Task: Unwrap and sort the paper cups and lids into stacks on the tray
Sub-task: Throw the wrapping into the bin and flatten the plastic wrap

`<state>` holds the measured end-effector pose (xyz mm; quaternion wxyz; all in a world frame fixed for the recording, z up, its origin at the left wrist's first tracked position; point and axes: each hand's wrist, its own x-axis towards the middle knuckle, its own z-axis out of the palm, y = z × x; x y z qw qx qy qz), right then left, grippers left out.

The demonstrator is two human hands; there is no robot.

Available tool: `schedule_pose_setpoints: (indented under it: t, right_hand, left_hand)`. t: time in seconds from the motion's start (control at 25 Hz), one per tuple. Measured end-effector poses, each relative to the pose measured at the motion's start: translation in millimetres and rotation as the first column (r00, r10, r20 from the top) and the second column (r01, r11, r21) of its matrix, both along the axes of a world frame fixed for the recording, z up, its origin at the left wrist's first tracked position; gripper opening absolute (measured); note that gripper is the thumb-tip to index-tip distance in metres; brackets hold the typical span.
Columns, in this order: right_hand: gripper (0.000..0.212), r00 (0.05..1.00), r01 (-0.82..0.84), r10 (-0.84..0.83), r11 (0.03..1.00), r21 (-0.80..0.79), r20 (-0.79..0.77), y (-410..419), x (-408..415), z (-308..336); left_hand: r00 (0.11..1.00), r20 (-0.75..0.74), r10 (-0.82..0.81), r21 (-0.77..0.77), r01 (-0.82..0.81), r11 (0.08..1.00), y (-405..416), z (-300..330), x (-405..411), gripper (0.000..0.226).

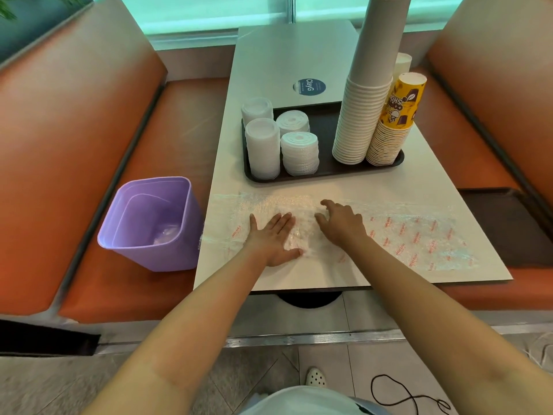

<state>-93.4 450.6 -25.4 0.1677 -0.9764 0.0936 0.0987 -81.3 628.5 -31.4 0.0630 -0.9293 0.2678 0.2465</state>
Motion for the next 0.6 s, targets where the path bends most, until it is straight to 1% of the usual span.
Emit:
schedule_pose_setpoints:
  t: [0.08, 0.16, 0.24, 0.32, 0.36, 0.44, 0.52, 0.6]
  right_hand:
    - [0.042, 0.999, 0.046, -0.047, 0.998, -0.031, -0.019, -2.8, 6.9, 3.2]
    - [0.039, 0.995, 0.057, -0.059, 0.998, -0.029, -0.086, -5.0, 12.5, 5.0]
    - [0.035, 0.989, 0.071, -0.067, 0.997, 0.028, -0.132, -6.5, 16.9, 5.1]
    - [0.028, 0.993, 0.066, -0.053, 0.99, 0.123, -0.11, -7.3, 18.3, 4.3]
    - [0.024, 0.996, 0.049, -0.036, 0.986, 0.16, -0.087, -7.4, 18.1, 4.7]
    - [0.023, 0.999, 0.018, -0.008, 0.979, 0.204, -0.053, -7.4, 16.3, 7.4]
    - [0.032, 0.998, 0.022, -0.008, 0.971, 0.24, -0.06, -7.9, 15.2, 9.7]
    - [0.041, 0.996, 0.027, -0.007, 0.973, 0.229, -0.091, -8.4, 12.4, 11.2]
  left_hand:
    - [1.0, -0.013, 0.002, -0.021, -0.002, 1.0, -1.4, 3.2, 3.6, 0.083]
    - [1.0, 0.015, -0.002, -0.052, 0.003, 0.999, -3.5, 12.2, 7.7, 0.083]
    - [0.991, 0.133, 0.001, -0.123, 0.016, 0.992, -5.1, 18.6, 6.9, 0.079]
    - [0.961, 0.276, 0.023, -0.249, 0.049, 0.967, -6.3, 18.3, -2.8, 0.069]
    - [0.949, 0.312, 0.037, -0.313, 0.066, 0.948, -7.6, 15.3, -9.5, 0.063]
    - [0.956, 0.29, 0.041, -0.368, 0.071, 0.927, -12.2, 7.0, -22.4, 0.062]
    - [0.977, 0.212, 0.012, -0.308, 0.055, 0.95, -15.5, -2.9, -28.8, 0.073]
    - [0.992, 0.126, -0.005, -0.248, 0.036, 0.968, -16.0, -11.0, -29.8, 0.084]
